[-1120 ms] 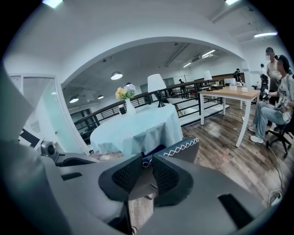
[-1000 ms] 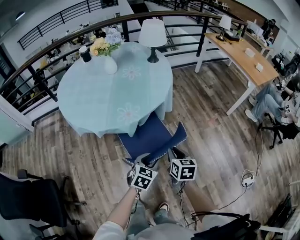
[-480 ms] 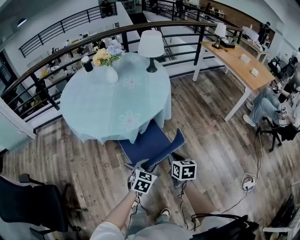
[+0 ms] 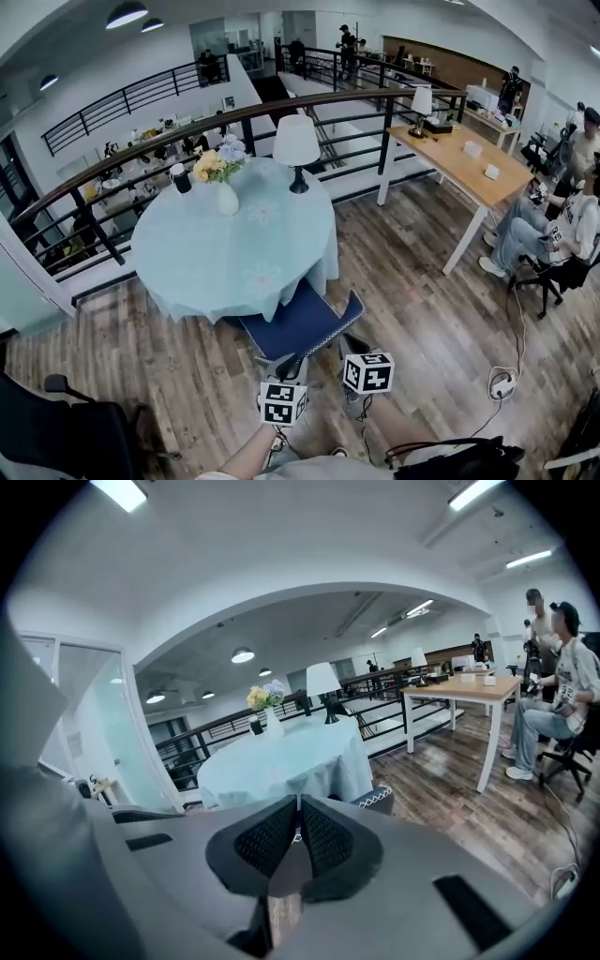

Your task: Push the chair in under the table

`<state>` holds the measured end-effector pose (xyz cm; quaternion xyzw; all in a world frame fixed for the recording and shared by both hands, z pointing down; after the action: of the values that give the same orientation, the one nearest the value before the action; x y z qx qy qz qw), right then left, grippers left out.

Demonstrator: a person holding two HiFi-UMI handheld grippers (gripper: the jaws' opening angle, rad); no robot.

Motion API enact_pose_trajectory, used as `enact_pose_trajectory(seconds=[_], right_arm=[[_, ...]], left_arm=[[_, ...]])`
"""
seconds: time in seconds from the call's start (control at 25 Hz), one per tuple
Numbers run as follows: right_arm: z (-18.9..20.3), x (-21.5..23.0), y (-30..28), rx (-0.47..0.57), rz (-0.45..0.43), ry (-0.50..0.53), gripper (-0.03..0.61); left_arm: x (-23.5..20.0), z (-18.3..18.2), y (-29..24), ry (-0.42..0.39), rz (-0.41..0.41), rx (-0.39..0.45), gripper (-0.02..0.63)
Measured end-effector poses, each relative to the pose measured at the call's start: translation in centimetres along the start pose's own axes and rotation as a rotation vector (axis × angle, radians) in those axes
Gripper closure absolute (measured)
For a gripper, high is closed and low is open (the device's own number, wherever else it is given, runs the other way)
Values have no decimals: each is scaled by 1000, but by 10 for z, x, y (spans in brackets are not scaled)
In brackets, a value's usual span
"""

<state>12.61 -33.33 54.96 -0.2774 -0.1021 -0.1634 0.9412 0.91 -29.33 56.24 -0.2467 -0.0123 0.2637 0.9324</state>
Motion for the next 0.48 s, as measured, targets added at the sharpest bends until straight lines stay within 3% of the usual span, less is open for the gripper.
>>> enact_pose_trajectory(seconds=[0.2,0.48], right_arm=[[-8,-16,35,80,14,7,554],[-2,-39,77,159,6,20,555]], left_arm=[[9,-13,30,57,-4,63,608],[14,-22,53,113,-18,105,611]])
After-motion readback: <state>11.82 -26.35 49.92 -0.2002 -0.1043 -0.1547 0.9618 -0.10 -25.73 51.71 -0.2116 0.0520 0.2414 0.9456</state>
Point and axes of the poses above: the fingertips, and each gripper's own axes: y backward along the fingers, x to its right, z out of its underside, the point moved 1 cm from there along y, backward along the fingers, and after that the axes turned 2 degrees about -x, right-handed, at the moved point
